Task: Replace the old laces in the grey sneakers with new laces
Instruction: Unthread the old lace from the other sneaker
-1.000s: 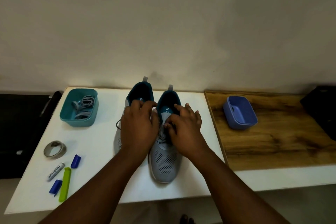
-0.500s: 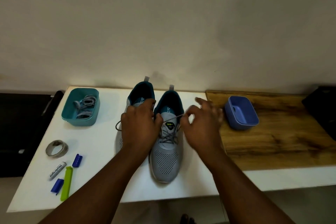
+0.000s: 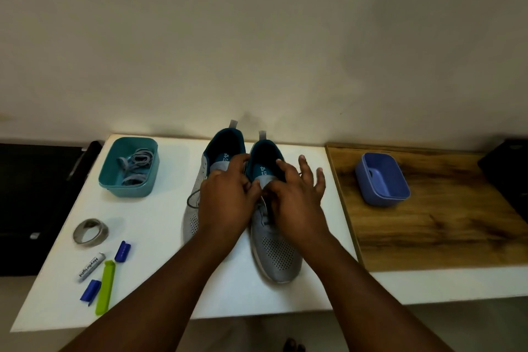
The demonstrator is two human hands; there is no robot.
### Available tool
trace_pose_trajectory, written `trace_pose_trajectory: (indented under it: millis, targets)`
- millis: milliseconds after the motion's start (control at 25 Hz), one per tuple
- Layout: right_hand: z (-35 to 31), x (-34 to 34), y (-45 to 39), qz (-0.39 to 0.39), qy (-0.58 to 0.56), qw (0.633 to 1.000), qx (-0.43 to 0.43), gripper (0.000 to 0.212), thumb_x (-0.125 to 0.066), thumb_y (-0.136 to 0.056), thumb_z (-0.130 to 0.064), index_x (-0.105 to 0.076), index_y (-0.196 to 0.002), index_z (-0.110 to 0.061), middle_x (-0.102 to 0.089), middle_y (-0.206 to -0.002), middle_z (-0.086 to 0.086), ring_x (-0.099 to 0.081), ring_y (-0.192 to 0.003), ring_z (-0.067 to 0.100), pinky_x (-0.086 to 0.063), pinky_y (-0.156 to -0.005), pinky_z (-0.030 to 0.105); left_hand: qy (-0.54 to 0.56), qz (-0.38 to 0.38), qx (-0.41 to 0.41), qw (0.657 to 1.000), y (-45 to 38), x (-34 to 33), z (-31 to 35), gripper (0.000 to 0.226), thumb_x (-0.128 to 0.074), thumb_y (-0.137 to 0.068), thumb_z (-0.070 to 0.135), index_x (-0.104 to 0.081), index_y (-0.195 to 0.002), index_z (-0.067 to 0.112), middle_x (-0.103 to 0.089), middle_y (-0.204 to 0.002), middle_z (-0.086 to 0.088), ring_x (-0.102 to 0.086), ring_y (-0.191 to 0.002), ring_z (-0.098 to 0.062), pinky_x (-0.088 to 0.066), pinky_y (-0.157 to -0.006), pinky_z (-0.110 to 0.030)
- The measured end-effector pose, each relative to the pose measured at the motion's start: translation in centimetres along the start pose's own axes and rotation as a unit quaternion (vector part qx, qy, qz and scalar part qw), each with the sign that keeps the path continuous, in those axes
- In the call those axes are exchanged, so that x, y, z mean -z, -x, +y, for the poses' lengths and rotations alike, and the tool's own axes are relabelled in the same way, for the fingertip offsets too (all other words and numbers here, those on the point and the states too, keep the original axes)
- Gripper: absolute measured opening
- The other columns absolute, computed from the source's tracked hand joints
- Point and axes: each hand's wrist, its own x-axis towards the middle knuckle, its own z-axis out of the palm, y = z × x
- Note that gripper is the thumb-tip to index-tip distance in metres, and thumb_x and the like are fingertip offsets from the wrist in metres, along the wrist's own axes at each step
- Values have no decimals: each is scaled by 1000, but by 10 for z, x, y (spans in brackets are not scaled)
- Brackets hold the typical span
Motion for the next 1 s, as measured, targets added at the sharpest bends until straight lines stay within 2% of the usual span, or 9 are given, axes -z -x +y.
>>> trace_pose_trajectory:
  millis: [160,280,360,440,560,640,800,880,1000]
  targets:
    - [32,27,0,166,36,970,-175,36,-37,-93,-38,-69,-100,-25,-61,-130,5,-49,-131,31,-21,-118,62,-42,7,-17,999,-3,-1,1,51,-66,-85,33,-51,-133,30,-63,-71,9,-62,-80,-18,-55,-79,-44]
    - [57,32,8,90,101,950,-283,38,-39,-96,-38,-66,-112,-18,-62,-124,11,-53,-126,36,-27,-115,66,-42,6,-9,999,-3,-2,0,47,-66,-86,33,-51,-130,30,-65,-74,9,-63,-79,-18,-56,-79,-45]
    - [54,23,10,28,86,962,-259,37,-54,-94,-34,-62,-128,-22,-53,-141,14,-41,-138,41,-22,-116,68,-43,8,-14,999,-2,-2,2,46,-65,-87,34,-52,-130,30,-64,-74,9,-62,-79,-18,-56,-79,-45]
    - [35,14,6,41,27,991,-125,45,-60,-94,-34,-57,-139,-33,-35,-159,14,-21,-150,42,-15,-121,63,-39,11,-15,999,-1,-2,3,46,-67,-88,35,-52,-131,30,-63,-75,10,-62,-81,-18,-56,-80,-44]
    - [0,4,-1,20,-11,1000,20,26,-58,-97,-35,-68,-120,-41,-28,-166,3,-3,-157,36,4,-124,57,-37,8,-14,999,-1,-2,3,48,-67,-88,39,-51,-133,30,-64,-78,10,-62,-85,-18,-54,-83,-45]
    - [-1,1,0,31,-19,999,-7,16,-62,-93,-28,-72,-103,-36,-41,-159,0,-14,-155,34,1,-123,59,-46,8,-14,999,-1,0,1,48,-64,-86,37,-50,-131,30,-65,-80,8,-62,-85,-19,-52,-83,-45]
    - [46,22,-2,194,-24,967,-163,13,-57,-97,-25,-70,-100,-23,-62,-123,5,-55,-117,33,-39,-105,55,-71,17,-8,997,-4,-2,-5,44,-62,-88,37,-51,-129,30,-67,-81,7,-62,-85,-19,-50,-82,-41]
    - [57,22,3,133,-2,970,-201,18,-54,-98,-29,-70,-102,-22,-62,-113,7,-59,-105,32,-47,-94,50,-103,18,-8,994,-3,-4,-5,38,-60,-90,39,-54,-127,31,-70,-85,5,-62,-90,-21,-47,-83,-40]
    - [43,6,14,38,-26,984,-174,25,-61,-90,-27,-70,-113,-28,-62,-125,6,-59,-114,32,-48,-97,49,-113,10,-27,993,0,-5,-4,25,-59,-93,43,-65,-116,33,-70,-90,6,-61,-95,-22,-48,-84,-41]
